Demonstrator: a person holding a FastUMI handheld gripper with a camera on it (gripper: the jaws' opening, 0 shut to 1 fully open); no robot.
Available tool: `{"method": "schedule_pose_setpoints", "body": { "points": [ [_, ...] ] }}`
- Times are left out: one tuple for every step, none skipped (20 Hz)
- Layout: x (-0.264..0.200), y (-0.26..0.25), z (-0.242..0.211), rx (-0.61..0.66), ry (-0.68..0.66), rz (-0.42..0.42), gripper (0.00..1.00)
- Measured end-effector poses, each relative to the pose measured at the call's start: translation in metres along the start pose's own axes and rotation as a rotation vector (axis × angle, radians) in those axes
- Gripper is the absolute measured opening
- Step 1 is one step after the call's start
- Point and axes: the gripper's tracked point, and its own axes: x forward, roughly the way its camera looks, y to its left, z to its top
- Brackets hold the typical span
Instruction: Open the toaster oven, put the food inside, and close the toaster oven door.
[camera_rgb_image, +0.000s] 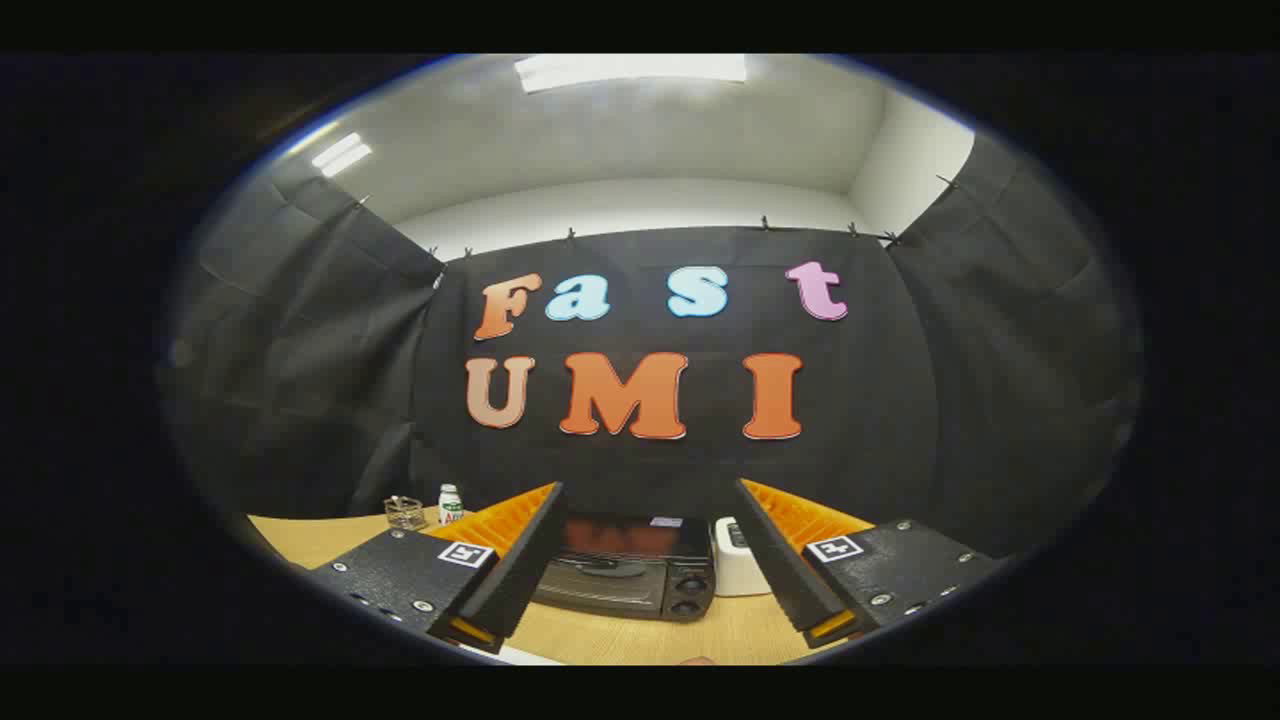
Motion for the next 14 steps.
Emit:
{"method": "schedule_pose_setpoints", "body": {
  "points": [
    [0.0000,-0.0001,0.0005,0.002,-0.005,0.002,0.98],
    [0.0004,0.0002,0.0002,0.004,-0.008,0.002,0.98],
    [0.0007,0.0003,-0.0001,0.004,-0.011,0.004,0.98],
    [0.0011,0.0004,0.0003,0.002,-0.013,0.006,0.98],
    [0.0018,0.0006,-0.0008,0.000,-0.013,0.005,0.98],
    [0.0019,0.0002,-0.0022,-0.001,-0.012,0.004,0.98],
    [0.0009,0.0006,-0.0032,-0.002,-0.011,0.003,0.98],
    [0.0018,0.0025,-0.0041,-0.001,-0.012,0.006,0.98],
    [0.0019,0.0026,-0.0053,0.001,-0.011,0.006,0.98],
    [0.0026,0.0029,-0.0067,0.002,-0.009,0.009,0.98],
    [0.0026,0.0030,-0.0075,0.003,-0.008,0.010,0.98],
    [0.0030,0.0036,-0.0081,0.004,-0.007,0.012,0.98],
    [0.0025,0.0044,-0.0077,0.004,-0.009,0.016,0.98],
    [0.0026,0.0054,-0.0065,0.006,-0.015,0.020,0.98]
  ]
}}
